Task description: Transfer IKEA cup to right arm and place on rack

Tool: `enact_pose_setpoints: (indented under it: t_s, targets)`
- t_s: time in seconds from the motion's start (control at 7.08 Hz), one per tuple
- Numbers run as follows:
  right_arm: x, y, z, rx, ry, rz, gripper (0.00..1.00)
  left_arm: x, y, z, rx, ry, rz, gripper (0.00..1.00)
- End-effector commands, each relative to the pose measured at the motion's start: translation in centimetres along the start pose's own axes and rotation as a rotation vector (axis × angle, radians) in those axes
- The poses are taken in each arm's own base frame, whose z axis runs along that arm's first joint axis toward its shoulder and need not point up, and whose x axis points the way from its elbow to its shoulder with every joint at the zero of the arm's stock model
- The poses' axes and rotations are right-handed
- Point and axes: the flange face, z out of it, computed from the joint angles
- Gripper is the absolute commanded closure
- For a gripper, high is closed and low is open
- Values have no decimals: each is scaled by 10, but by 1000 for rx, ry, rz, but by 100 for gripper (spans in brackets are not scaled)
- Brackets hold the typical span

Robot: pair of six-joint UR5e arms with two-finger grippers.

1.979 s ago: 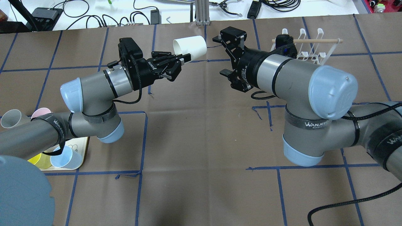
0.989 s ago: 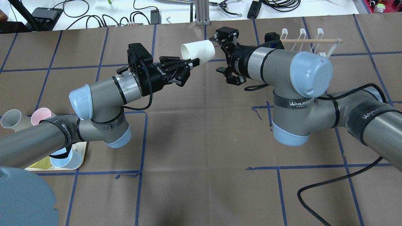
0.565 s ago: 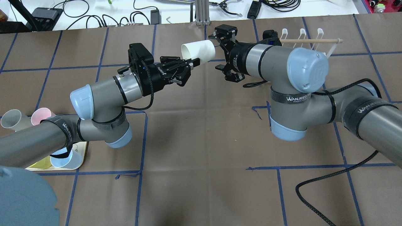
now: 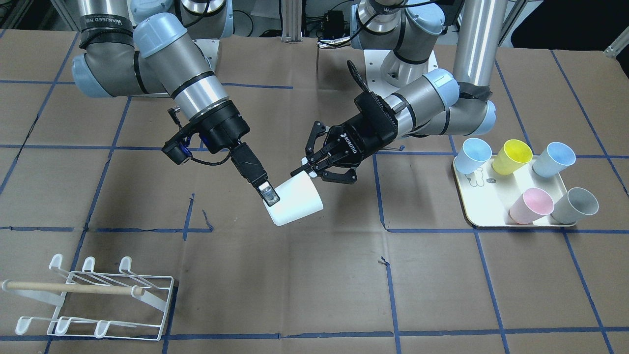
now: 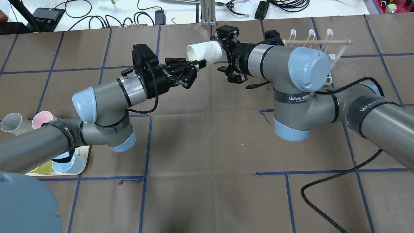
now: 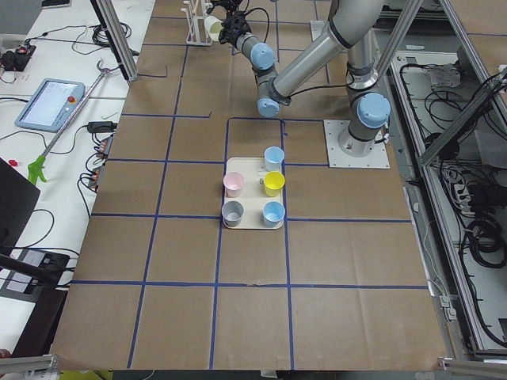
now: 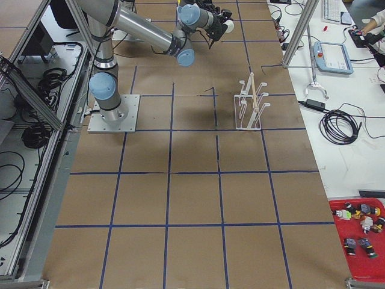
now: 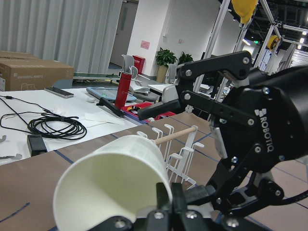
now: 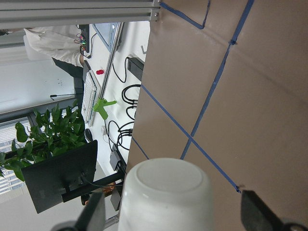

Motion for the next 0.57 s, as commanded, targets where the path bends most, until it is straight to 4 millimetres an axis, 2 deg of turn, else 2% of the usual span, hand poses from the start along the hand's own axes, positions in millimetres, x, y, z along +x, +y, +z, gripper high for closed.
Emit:
enact_pose_setpoints:
  t_s: [0.0, 0.42]
  targets:
    - [-7, 8, 16, -21, -1, 7, 0, 0, 0, 0, 0, 0, -2, 94]
    - [-3, 5, 22, -22, 15, 15, 1, 0, 0, 0, 0, -1, -5, 94]
